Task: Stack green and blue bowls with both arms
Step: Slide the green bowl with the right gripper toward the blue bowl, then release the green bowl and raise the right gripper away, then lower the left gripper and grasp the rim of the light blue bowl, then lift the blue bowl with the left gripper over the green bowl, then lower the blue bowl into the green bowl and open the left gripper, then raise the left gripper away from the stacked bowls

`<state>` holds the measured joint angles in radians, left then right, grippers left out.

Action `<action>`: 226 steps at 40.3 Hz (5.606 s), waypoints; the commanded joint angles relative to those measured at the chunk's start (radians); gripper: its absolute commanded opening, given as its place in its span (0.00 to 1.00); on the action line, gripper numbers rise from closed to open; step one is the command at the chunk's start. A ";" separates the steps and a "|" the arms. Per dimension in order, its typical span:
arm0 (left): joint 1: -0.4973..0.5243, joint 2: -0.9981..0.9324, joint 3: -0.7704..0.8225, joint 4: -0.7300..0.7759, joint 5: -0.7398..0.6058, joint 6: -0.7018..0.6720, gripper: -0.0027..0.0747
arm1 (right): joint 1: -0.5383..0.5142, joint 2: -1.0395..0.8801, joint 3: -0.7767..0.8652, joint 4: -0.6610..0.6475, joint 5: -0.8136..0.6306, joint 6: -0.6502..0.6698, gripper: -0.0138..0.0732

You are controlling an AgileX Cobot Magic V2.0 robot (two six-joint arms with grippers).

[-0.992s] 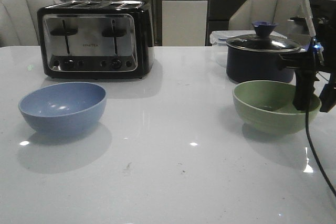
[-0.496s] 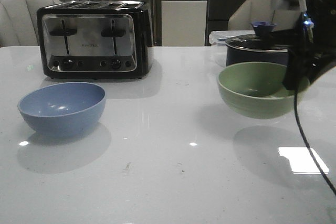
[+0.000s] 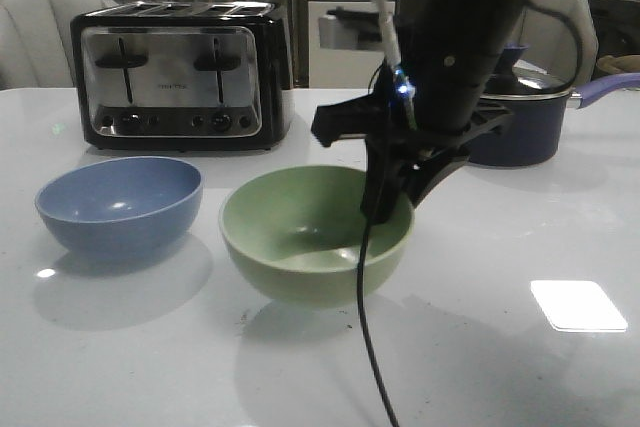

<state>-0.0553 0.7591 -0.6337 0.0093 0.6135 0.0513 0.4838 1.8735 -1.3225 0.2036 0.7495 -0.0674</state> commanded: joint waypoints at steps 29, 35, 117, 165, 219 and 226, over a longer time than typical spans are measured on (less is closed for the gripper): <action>0.003 -0.001 -0.035 -0.001 -0.076 -0.007 0.46 | 0.031 -0.486 0.204 0.028 -0.119 -0.225 0.60; 0.003 -0.001 -0.035 -0.003 -0.076 -0.007 0.46 | 0.032 -0.668 0.345 0.029 -0.117 -0.249 0.60; -0.125 1.043 -0.575 -0.139 -0.056 -0.003 0.17 | 0.032 -0.998 0.588 0.031 -0.103 -0.249 0.60; -0.475 0.941 -0.707 -0.428 0.154 0.387 0.15 | 0.032 -0.998 0.588 0.031 -0.103 -0.249 0.60; -0.471 0.816 -0.732 -0.412 0.157 0.378 0.50 | 0.032 -0.998 0.588 0.031 -0.103 -0.249 0.60; -0.471 0.651 -0.622 -0.362 0.159 0.370 0.50 | 0.032 -0.998 0.588 0.031 -0.103 -0.249 0.60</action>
<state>-0.5232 1.5280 -1.2828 -0.3642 0.8032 0.4407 0.5161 0.8822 -0.7063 0.2251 0.6951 -0.3054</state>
